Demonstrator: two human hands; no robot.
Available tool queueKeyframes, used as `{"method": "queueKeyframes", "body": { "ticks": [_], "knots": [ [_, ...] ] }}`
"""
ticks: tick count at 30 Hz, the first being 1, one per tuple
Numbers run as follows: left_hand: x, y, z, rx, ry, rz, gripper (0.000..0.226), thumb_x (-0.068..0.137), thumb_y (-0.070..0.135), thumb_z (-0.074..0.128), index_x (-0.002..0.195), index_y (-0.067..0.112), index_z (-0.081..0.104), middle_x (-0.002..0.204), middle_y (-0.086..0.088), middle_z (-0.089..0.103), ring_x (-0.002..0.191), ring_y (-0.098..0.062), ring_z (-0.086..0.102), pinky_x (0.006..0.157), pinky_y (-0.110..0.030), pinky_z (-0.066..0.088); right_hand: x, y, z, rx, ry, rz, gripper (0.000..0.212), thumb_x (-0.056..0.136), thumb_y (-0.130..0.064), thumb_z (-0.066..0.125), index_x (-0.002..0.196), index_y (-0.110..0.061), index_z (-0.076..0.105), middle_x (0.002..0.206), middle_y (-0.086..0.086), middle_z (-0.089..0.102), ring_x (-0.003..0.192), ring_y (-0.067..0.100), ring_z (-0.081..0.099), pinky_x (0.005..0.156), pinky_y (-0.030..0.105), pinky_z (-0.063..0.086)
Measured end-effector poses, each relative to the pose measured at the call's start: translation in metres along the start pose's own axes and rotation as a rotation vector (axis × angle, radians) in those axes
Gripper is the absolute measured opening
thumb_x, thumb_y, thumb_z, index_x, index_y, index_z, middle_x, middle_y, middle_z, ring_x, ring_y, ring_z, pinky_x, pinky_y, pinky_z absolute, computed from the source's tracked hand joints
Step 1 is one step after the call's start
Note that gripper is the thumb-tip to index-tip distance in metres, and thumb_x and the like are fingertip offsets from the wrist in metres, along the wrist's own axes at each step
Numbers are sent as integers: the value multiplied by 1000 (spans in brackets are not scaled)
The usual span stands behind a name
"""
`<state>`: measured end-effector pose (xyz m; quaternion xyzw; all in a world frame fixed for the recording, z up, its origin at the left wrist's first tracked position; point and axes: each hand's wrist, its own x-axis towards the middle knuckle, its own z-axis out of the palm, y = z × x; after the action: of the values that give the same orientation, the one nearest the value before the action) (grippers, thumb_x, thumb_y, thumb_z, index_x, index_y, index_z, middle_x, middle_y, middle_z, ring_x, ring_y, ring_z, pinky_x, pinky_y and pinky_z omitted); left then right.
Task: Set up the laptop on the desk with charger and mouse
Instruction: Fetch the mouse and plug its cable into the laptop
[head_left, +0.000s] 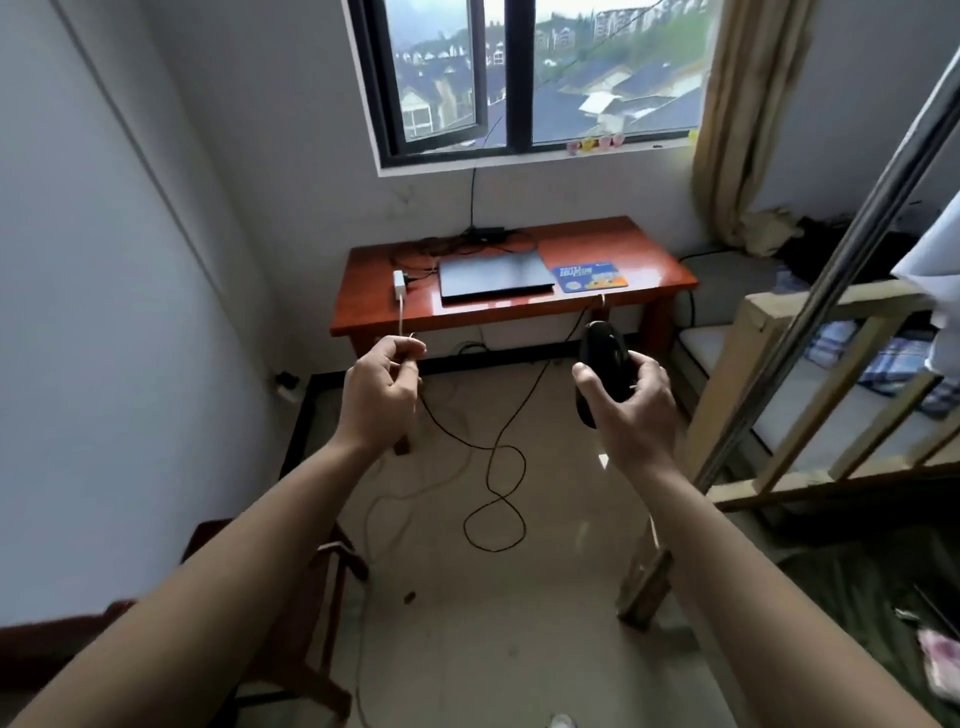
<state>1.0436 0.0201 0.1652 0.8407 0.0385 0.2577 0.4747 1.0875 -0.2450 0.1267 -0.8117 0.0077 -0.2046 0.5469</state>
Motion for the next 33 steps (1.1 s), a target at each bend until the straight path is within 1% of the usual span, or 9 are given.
{"method": "queueKeyframes", "body": {
  "ticks": [4,6,9,14,18,21,24,27,33],
  "knots": [
    [106,13,39,18,25,77,21,95,9,57,101,27,66,72,-1,68,49,-14,60,43,-31,51,118,-5,28,52,13,-5,71,68,-76,62,117,-25,59,113,-6,56,96,9,56,80,24,46],
    [161,14,60,34,64,95,18,94,12,57,106,23,67,80,-3,70,60,-24,65,54,-41,58,178,-8,42,84,18,12,68,68,-76,63,114,-26,59,113,-6,57,90,3,54,74,13,39],
    [216,8,85,55,102,112,21,95,13,57,112,20,67,96,-3,72,75,-21,68,72,-47,59,236,-4,59,103,17,-22,61,69,-72,64,109,-27,59,110,-4,59,90,-4,54,73,7,36],
    [315,-24,146,52,123,151,23,95,8,57,114,15,67,99,-5,71,69,-17,66,69,-46,59,344,29,93,69,46,-57,67,72,-67,66,116,-17,60,113,2,59,99,13,57,87,26,47],
    [413,-59,198,23,122,187,24,94,5,58,113,12,69,109,-2,70,77,-16,67,73,-40,58,441,48,136,74,93,-62,61,72,-66,66,114,-21,58,114,1,59,96,7,56,75,6,38],
    [485,-75,228,-6,160,264,23,93,5,58,111,12,70,106,-4,71,82,-18,68,71,-29,56,504,52,160,46,93,-110,63,73,-66,68,116,-20,59,115,-2,58,101,10,56,74,3,38],
    [573,-85,260,-80,162,241,23,92,6,58,111,13,69,103,-4,70,83,-20,68,77,-39,58,578,52,187,5,116,-95,62,71,-68,69,114,-24,60,116,-3,60,102,10,59,78,8,41],
    [648,-91,294,-118,129,259,24,93,7,57,112,13,69,101,2,66,77,-20,67,71,-44,59,646,52,208,-8,169,-109,63,70,-68,71,114,-24,61,115,-3,61,100,9,60,82,14,44],
    [752,-109,355,-105,90,311,25,92,9,57,115,15,68,99,-1,67,71,-18,66,64,-32,58,749,74,248,18,252,-114,66,70,-66,71,117,-21,61,105,-15,54,94,-12,54,78,-1,38]
  ]
}}
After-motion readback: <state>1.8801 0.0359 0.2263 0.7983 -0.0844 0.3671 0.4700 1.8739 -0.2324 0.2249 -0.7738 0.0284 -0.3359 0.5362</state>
